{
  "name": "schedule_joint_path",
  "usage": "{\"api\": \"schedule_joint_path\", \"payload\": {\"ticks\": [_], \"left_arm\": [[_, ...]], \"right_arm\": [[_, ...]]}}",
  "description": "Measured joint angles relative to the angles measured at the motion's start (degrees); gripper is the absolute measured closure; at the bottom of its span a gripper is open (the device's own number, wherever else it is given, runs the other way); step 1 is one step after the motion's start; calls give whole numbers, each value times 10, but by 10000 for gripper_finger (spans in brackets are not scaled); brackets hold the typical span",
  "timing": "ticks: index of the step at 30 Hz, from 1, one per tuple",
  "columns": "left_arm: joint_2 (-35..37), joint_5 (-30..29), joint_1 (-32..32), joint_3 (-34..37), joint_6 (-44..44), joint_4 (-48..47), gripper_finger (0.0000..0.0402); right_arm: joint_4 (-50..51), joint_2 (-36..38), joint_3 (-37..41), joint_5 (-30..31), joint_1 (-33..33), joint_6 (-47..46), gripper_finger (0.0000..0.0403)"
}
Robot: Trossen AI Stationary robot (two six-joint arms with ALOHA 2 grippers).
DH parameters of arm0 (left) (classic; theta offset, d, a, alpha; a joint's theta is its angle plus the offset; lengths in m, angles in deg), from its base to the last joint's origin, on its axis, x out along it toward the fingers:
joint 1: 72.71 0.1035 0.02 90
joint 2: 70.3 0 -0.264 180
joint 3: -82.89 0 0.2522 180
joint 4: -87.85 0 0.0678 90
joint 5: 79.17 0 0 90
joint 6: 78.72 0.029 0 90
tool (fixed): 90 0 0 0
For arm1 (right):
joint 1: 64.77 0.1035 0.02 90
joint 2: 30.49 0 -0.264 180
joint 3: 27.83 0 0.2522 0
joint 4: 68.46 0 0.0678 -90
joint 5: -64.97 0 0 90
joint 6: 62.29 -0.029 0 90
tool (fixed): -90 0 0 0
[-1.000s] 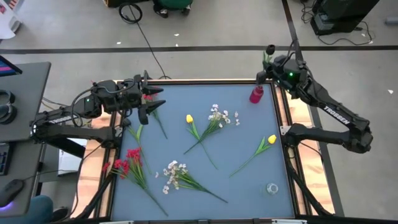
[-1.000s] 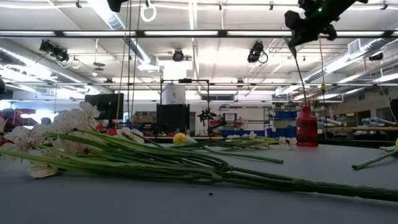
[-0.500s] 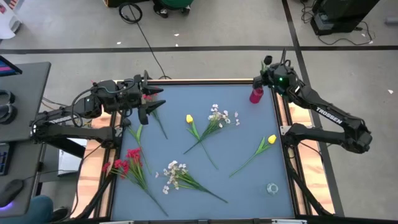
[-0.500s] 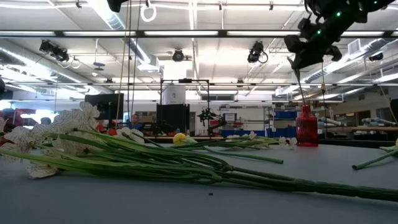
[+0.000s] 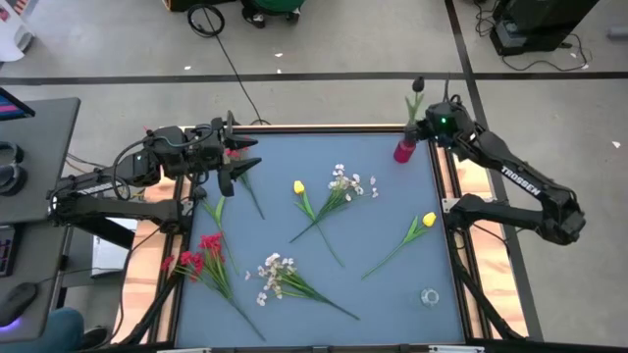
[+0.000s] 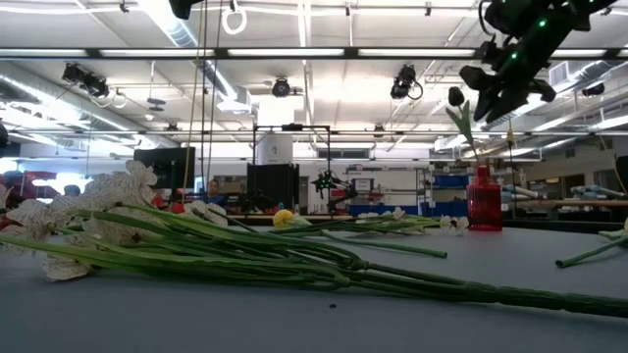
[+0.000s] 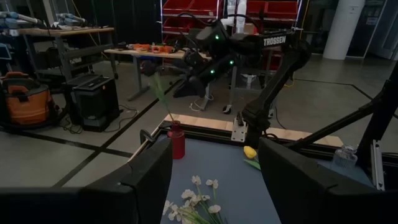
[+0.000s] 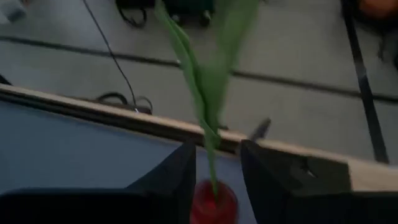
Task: Sort flowers into vase by color
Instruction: Put the right black tulip into the red glass vase, then put the top red flowers into the red glass vase
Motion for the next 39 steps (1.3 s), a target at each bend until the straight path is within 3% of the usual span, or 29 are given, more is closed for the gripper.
{"api": "schedule_joint_path", "payload": {"ticks": [7, 14, 22, 25, 30, 39], "left_arm": [[0, 0, 0, 0, 0, 0, 159], [0, 0, 0, 0, 0, 0, 159], [0, 0, 0, 0, 0, 0, 159], [0, 0, 0, 0, 0, 0, 159], [0, 0, 0, 0, 0, 0, 159], [0, 0, 0, 0, 0, 0, 159]], "right_arm": [[84, -6, -38, -46, -6, -59, 222], [171, -8, -45, -135, -3, -125, 177], [178, -5, -45, -188, 52, -205, 170], [164, -7, -45, -180, 101, -253, 170], [108, -34, -45, -117, 206, -363, 170], [-5, -167, -45, -37, 365, -569, 170]]}}
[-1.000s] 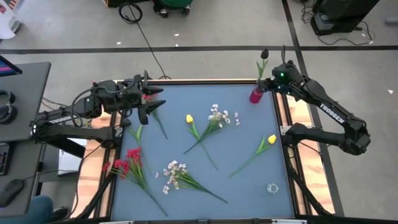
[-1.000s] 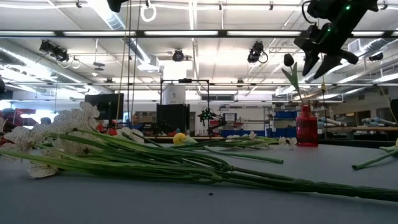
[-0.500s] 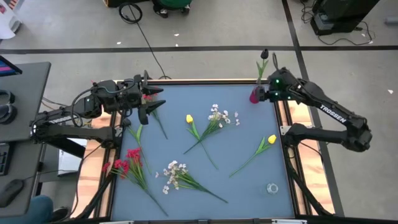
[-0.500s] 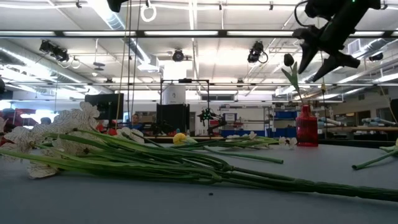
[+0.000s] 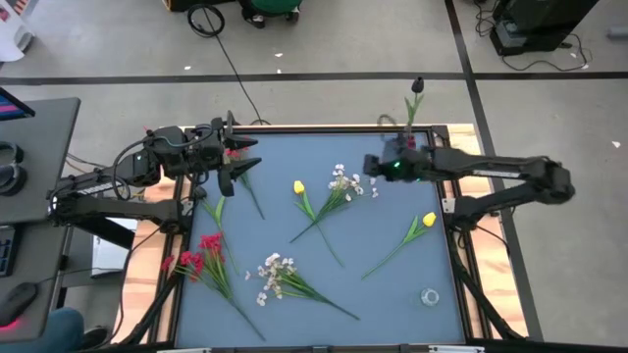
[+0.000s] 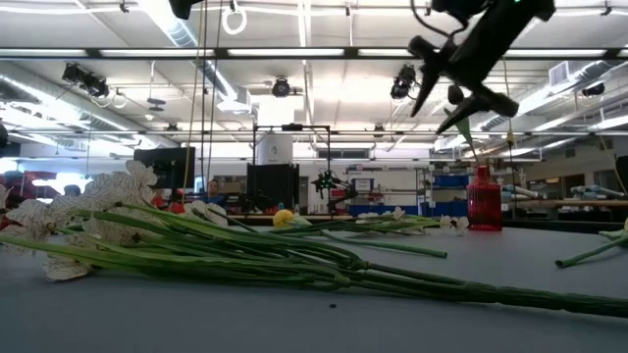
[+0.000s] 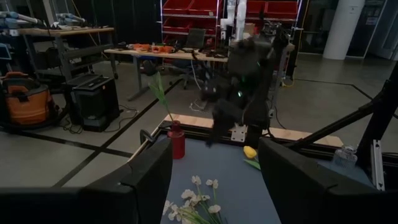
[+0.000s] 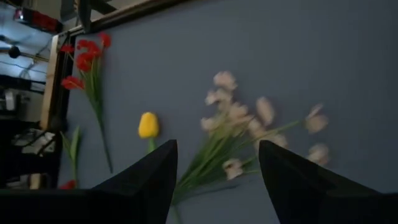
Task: Sort flowers into vase by color
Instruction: Put the top red flowers into the red glass vase
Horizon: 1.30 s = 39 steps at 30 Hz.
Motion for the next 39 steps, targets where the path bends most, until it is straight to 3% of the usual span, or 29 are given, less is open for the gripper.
{"api": "schedule_joint_path", "payload": {"ticks": [10, 16, 21, 32, 39], "left_arm": [[0, 0, 0, 0, 0, 0, 159], [0, 0, 0, 0, 0, 0, 159], [0, 0, 0, 0, 0, 0, 159], [0, 0, 0, 0, 0, 0, 159], [0, 0, 0, 0, 0, 0, 159]], "right_arm": [[-131, -159, 0, -3, 102, -189, 170], [-285, -239, 0, -36, 141, -238, 171], [-350, -299, -18, -59, 144, -175, 189], [-202, -416, -231, -90, 148, 56, 225], [-175, -472, -310, -139, 172, 214, 226]]}}
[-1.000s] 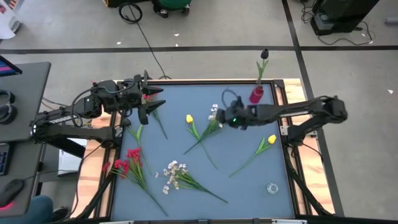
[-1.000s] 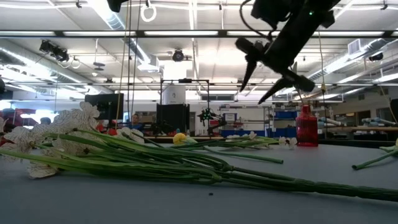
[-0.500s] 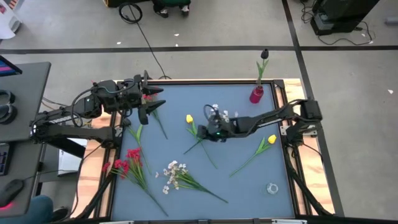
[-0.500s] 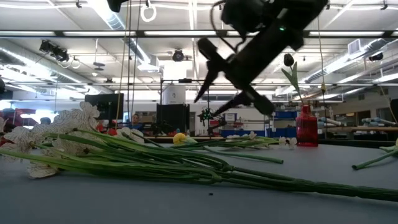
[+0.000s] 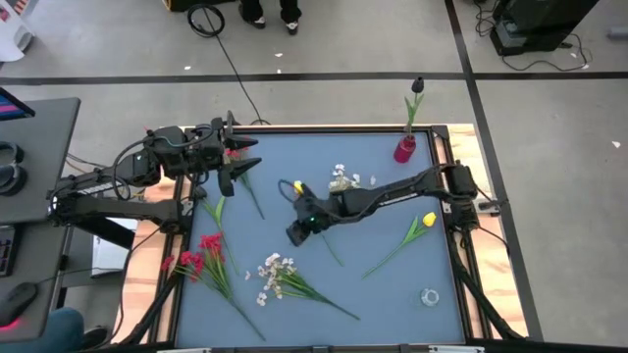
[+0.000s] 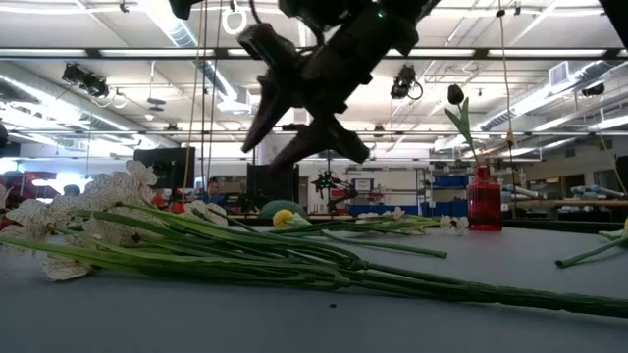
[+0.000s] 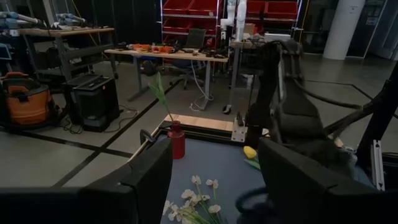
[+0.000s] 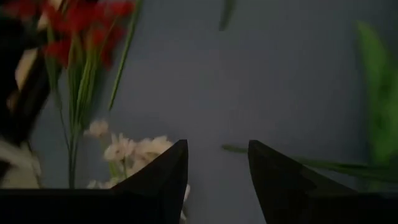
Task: Sort flowers into vase by color
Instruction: Put the top red flowers into the red glass vase
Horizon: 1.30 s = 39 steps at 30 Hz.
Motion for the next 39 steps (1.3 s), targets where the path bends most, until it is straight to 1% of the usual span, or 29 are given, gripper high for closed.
{"api": "schedule_joint_path", "payload": {"ticks": [2, 9, 18, 24, 30, 37, 39], "left_arm": [[0, 0, 0, 0, 0, 0, 159], [0, 0, 0, 0, 0, 0, 159], [0, 0, 0, 0, 0, 0, 159], [0, 0, 0, 0, 0, 0, 159], [0, 0, 0, 0, 0, 0, 159], [0, 0, 0, 0, 0, 0, 159], [0, 0, 0, 0, 0, 0, 159]], "right_arm": [[-1, -14, -20, 8, 0, 18, 226], [-1, -82, -99, 16, -35, 45, 226], [6, -162, -204, 47, -38, 132, 227], [7, -236, -284, 58, -51, 203, 227], [38, -306, -371, 58, -73, 236, 227], [44, -349, -435, 62, -81, 284, 227], [47, -350, -435, 85, -82, 298, 227]]}}
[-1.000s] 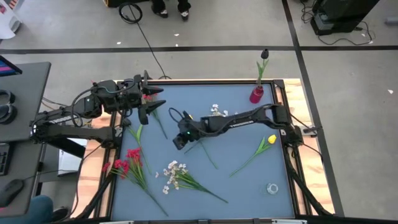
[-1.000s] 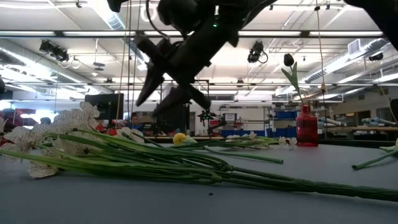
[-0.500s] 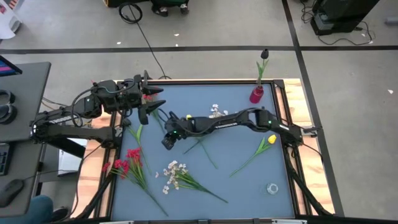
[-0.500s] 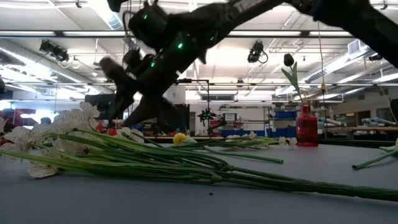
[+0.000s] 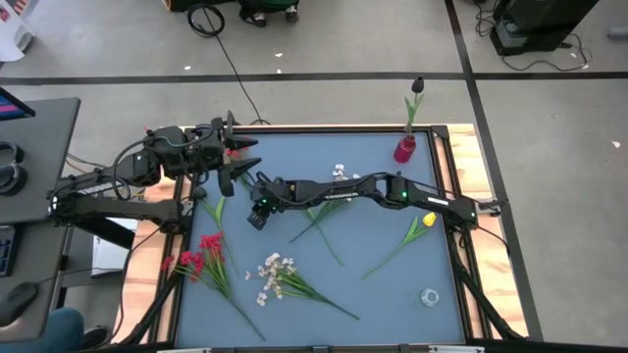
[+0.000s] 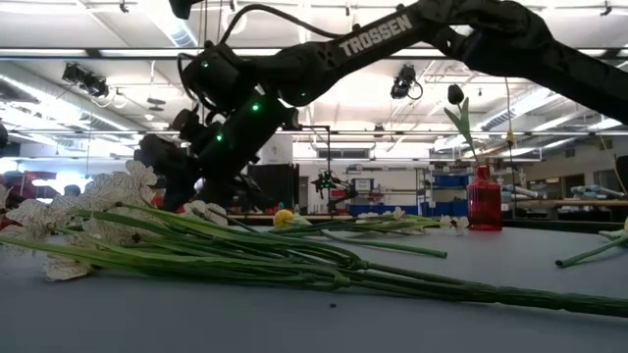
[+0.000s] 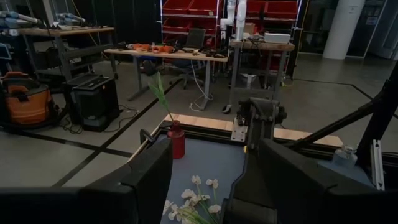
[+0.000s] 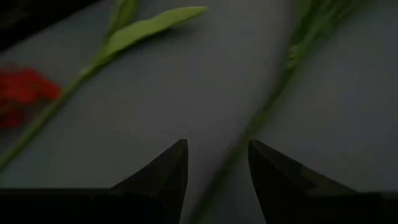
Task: Sort flowers into vase by color
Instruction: Put the top red flowers into the red glass vase
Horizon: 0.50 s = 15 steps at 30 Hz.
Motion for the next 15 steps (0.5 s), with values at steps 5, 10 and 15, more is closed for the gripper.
{"api": "schedule_joint_path", "payload": {"ticks": [5, 10, 15], "left_arm": [[0, 0, 0, 0, 0, 0, 159], [0, 0, 0, 0, 0, 0, 159], [0, 0, 0, 0, 0, 0, 159]], "right_arm": [[-25, -1, 0, 55, -2, 63, 226], [-61, -18, -1, 51, -1, 67, 212], [-49, -36, 0, 67, 0, 67, 196]]}}
